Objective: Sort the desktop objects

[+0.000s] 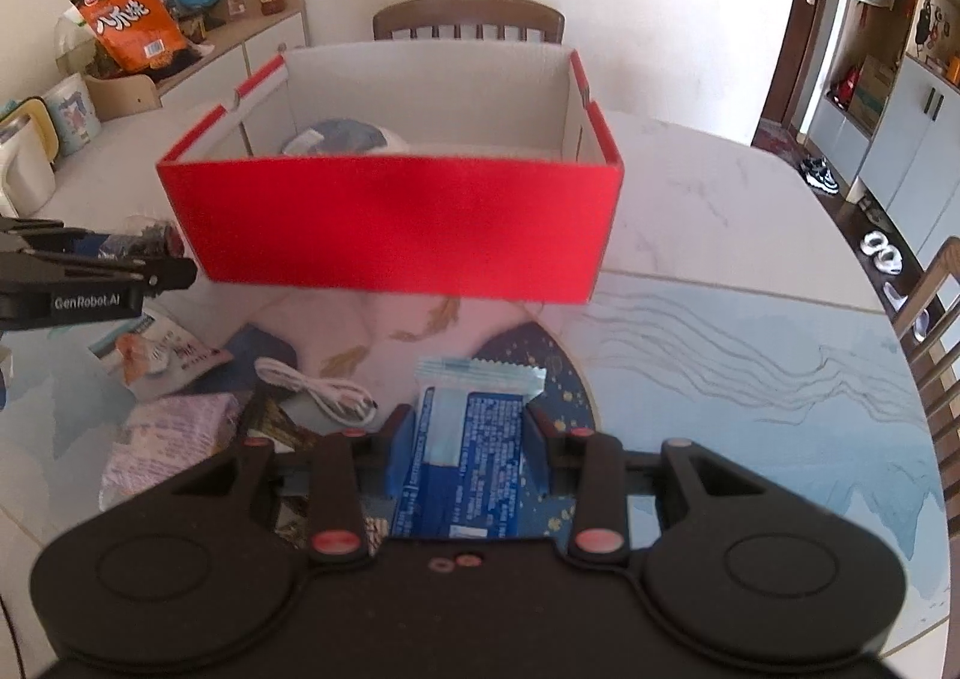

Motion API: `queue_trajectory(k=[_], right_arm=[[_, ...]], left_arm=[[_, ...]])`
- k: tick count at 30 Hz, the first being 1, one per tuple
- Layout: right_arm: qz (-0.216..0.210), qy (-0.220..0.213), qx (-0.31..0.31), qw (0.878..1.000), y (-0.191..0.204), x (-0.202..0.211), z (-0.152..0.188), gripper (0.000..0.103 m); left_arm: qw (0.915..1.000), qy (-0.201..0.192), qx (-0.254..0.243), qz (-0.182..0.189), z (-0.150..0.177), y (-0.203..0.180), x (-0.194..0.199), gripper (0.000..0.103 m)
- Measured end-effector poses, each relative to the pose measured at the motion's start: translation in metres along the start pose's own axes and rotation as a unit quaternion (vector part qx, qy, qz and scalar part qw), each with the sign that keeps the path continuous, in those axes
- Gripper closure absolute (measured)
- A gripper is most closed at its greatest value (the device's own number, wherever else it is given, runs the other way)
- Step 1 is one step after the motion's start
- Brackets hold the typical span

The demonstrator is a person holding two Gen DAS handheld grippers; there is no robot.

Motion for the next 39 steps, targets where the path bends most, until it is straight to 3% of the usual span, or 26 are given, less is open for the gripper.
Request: queue_trajectory(k=[22,39], right_arm=[[-0.018,-0.054,0.017,0.998,0.009,0.043,-0.057,0.066],[-0.013,-0.086,0.041,0.995,0.007,0.054,-0.1,0.066]], left_arm=[[0.9995,-0.027,-0.016,0.007,-0.038,-0.009,0.06,0.058],[0.9985,-0.048,-0.022,0.013,-0.074,-0.019,0.073,0.058]])
Point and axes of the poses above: each gripper's, at about its wrist camera, not at the fingertips, and x roughly against the way its jaws point, y to its left, z to its underside, the point moved 2 cm from there along -x, roughly the way its jaws point, and after that the axes turned 5 degrees about y, right-handed, at the moved point
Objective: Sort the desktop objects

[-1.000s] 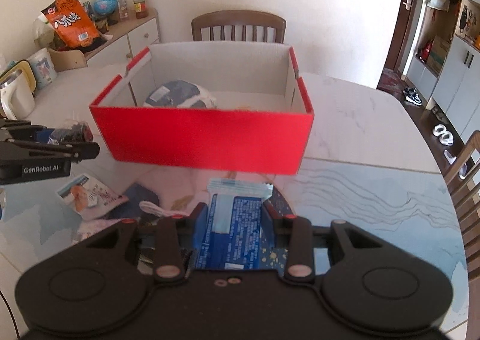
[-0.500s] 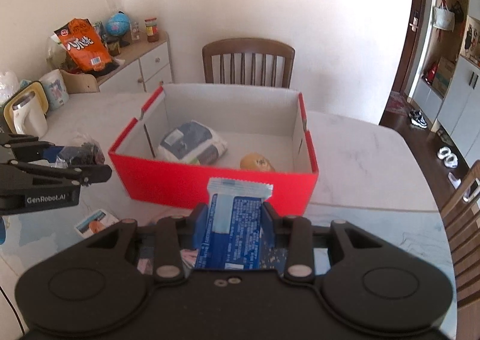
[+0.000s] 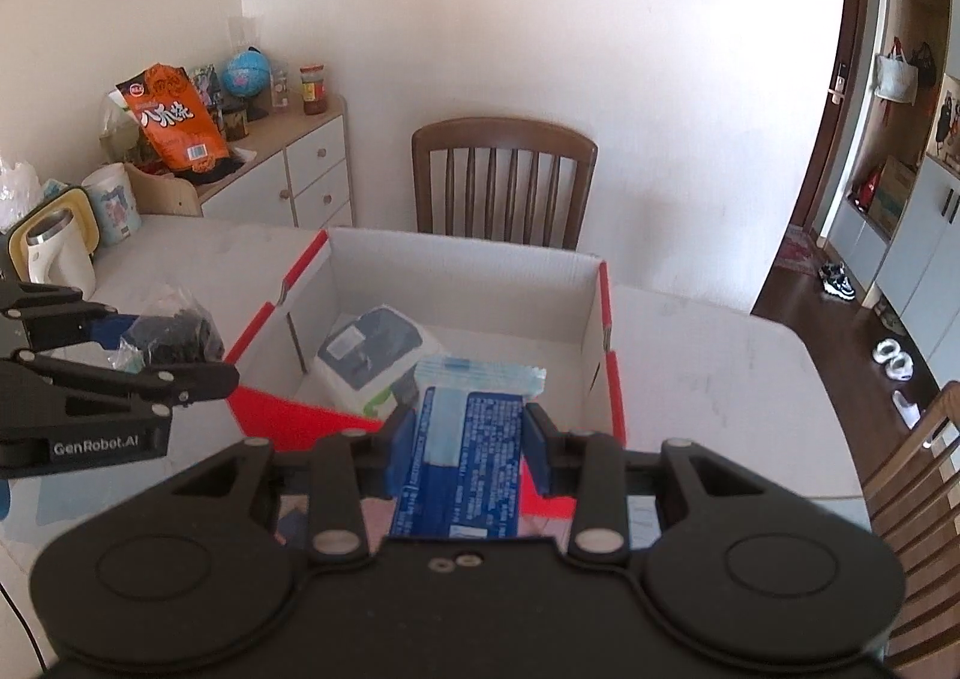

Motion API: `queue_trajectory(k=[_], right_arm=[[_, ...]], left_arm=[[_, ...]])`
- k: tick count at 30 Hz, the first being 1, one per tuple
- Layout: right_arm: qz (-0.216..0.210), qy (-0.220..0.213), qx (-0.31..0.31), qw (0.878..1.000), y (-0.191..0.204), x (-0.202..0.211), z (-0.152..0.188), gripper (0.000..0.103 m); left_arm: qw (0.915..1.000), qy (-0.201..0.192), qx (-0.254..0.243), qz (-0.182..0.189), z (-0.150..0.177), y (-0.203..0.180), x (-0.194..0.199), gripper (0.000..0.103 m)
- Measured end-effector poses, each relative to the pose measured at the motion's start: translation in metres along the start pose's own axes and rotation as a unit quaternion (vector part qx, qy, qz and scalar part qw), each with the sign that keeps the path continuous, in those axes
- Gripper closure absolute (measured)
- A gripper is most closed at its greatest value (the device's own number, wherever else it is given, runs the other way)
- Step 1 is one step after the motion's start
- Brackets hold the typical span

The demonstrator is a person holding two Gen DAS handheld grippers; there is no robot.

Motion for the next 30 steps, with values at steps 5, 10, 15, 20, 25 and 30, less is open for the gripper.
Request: queue_trajectory(k=[5,10,15,20,25,30], right_arm=[[-0.001,-0.005,0.002,1.0,-0.004,-0.003,-0.009,0.066],[-0.007,-0.005,0.001,1.0,-0.011,-0.009,-0.019,0.066],[-0.011,-0.003,-0.001,1.0,-0.019,-0.02,-0.029,0.066],[-0.013,-0.001,0.005,1.0,-0.023,-0.032,-0.036,0.066],[-0.014,0.002,0.01,1.0,-0.026,-0.045,-0.045,0.066],[-0.014,0.005,0.012,1.0,-0.027,-0.059,-0.051,0.066]], left_arm=[[1.0,-0.004,-0.001,-0.002,-0.014,-0.002,-0.003,0.058],[1.0,0.0,-0.001,-0.002,-0.018,-0.004,-0.006,0.058],[0.9999,0.012,0.002,0.002,-0.032,-0.005,-0.021,0.058],[0.9997,0.024,0.006,0.006,-0.042,-0.004,-0.038,0.058],[0.9994,0.034,0.005,0.001,-0.048,-0.002,-0.054,0.058],[0.9989,0.046,0.003,0.004,-0.054,-0.001,-0.073,0.058]])
Point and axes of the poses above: each gripper's, at about its wrist camera, not at the fingertips, and x roughly against the way its jaws point, y to its left, z to its underside, the point moved 2 cm from there along -x, roughly the way its jaws point, and after that the axes turned 5 degrees about y, right-handed, at the moved point
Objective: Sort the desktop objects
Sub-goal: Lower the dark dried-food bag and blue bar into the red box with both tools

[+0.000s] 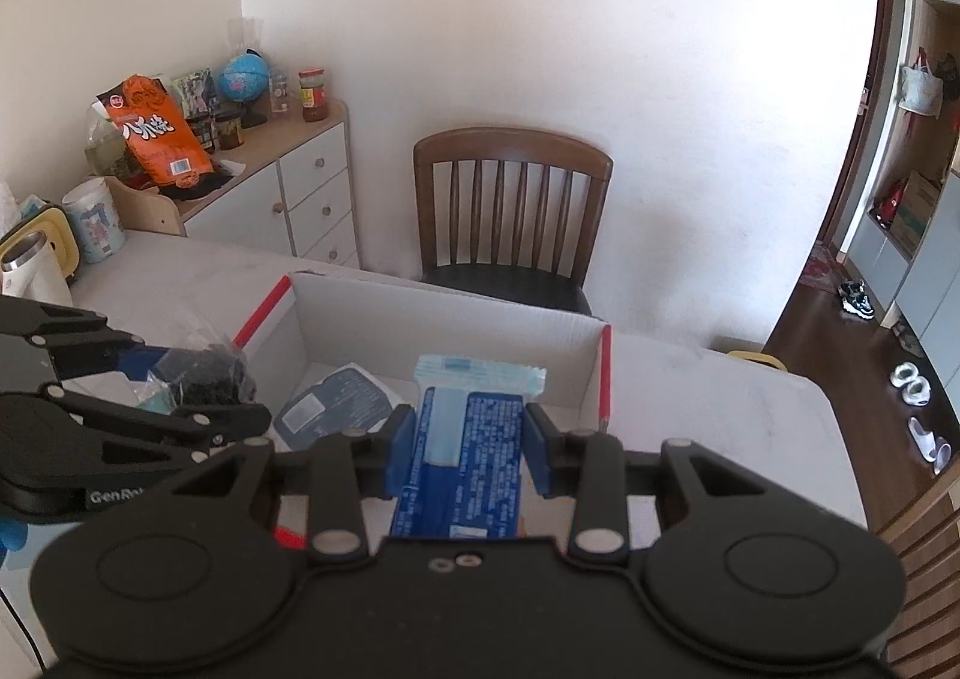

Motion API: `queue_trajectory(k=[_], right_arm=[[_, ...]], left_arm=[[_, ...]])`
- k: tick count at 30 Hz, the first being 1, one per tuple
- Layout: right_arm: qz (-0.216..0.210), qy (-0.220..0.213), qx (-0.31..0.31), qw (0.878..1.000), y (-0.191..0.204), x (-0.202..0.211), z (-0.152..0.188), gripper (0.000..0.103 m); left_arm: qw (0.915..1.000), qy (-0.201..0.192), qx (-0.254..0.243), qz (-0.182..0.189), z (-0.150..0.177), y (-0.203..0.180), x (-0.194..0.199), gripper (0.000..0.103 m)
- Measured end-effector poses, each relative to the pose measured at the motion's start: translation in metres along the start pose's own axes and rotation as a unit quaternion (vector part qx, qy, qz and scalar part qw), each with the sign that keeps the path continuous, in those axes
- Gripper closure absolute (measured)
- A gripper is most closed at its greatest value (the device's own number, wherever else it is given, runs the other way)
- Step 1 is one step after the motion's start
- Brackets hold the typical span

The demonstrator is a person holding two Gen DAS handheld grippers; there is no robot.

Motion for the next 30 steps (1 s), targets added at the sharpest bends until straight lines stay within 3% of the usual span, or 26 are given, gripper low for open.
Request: queue_trajectory(k=[16,30], right_arm=[[-0.009,0.028,-0.016,0.999,-0.014,-0.048,-0.011,0.066],[-0.022,0.063,-0.037,0.997,-0.021,-0.091,-0.018,0.066]], left_arm=[[0.9991,0.04,0.005,0.015,-0.015,0.008,-0.052,0.057],[0.9977,0.064,-0.021,0.012,-0.02,0.003,-0.086,0.057]])
Point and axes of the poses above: each gripper's, at about its wrist camera, not at the fingertips, and x roughly against the way its jaws point, y to its left, z to its underside, the point moved 2 cm from there along -x, roughly the way its jaws point, and after that the axes turned 5 degrees about y, right-handed, at the moved point
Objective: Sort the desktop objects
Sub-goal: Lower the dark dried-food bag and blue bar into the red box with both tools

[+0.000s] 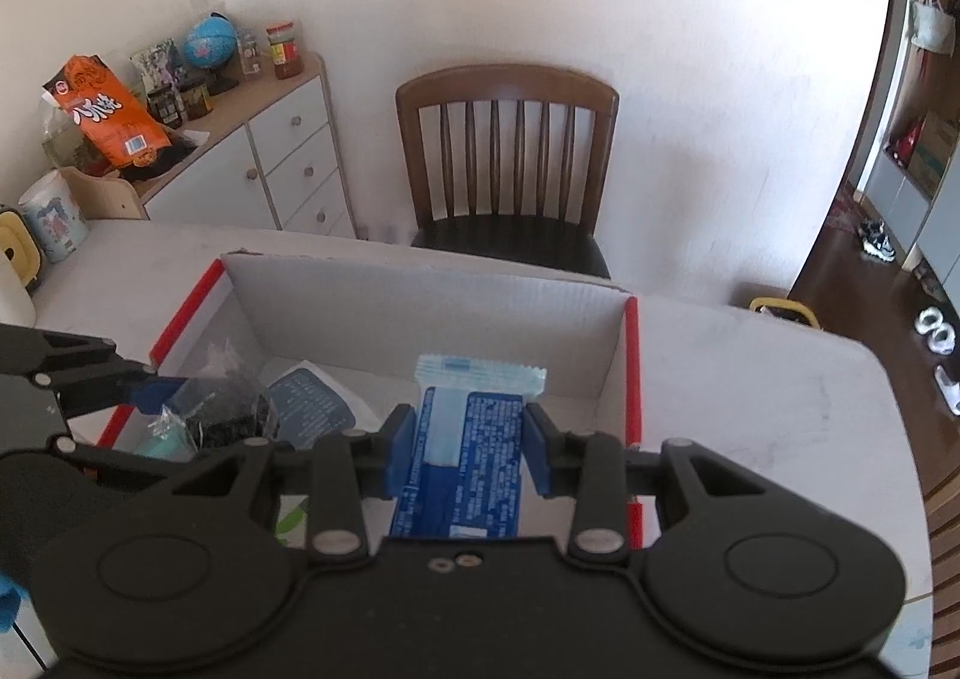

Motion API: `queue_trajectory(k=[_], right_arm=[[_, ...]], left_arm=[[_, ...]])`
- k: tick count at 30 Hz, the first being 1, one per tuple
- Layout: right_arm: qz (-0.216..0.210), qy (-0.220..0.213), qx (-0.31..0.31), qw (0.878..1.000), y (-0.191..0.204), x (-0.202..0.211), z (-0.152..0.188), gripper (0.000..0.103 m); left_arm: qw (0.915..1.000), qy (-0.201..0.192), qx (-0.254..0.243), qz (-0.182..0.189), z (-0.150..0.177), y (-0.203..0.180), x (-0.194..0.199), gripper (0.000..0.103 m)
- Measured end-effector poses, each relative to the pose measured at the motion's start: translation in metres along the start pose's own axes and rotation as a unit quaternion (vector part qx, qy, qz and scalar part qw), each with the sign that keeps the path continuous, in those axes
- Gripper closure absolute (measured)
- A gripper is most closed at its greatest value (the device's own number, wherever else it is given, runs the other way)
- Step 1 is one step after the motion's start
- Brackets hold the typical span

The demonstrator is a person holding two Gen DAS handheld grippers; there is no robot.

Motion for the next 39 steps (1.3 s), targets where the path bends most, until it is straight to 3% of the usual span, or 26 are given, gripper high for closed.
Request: queue_trajectory(k=[17,39], right_arm=[[0.023,0.059,0.028,0.998,0.006,-0.049,-0.011,0.065],[0.013,0.121,0.028,0.992,0.011,-0.081,-0.017,0.065]], left_arm=[[0.9992,0.039,0.003,0.009,-0.001,0.007,-0.036,0.057],[0.9962,0.086,-0.008,0.013,0.001,0.011,-0.061,0.057]])
Point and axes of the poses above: each gripper's, at about its wrist camera, not at the fingertips, and x roughly against the way its jaws point, y to its left, z to its underside, the point moved 2 cm from there along -x, roughly the way its jaws point, and after that the axes turned 5 degrees about y, right-handed, at the moved point
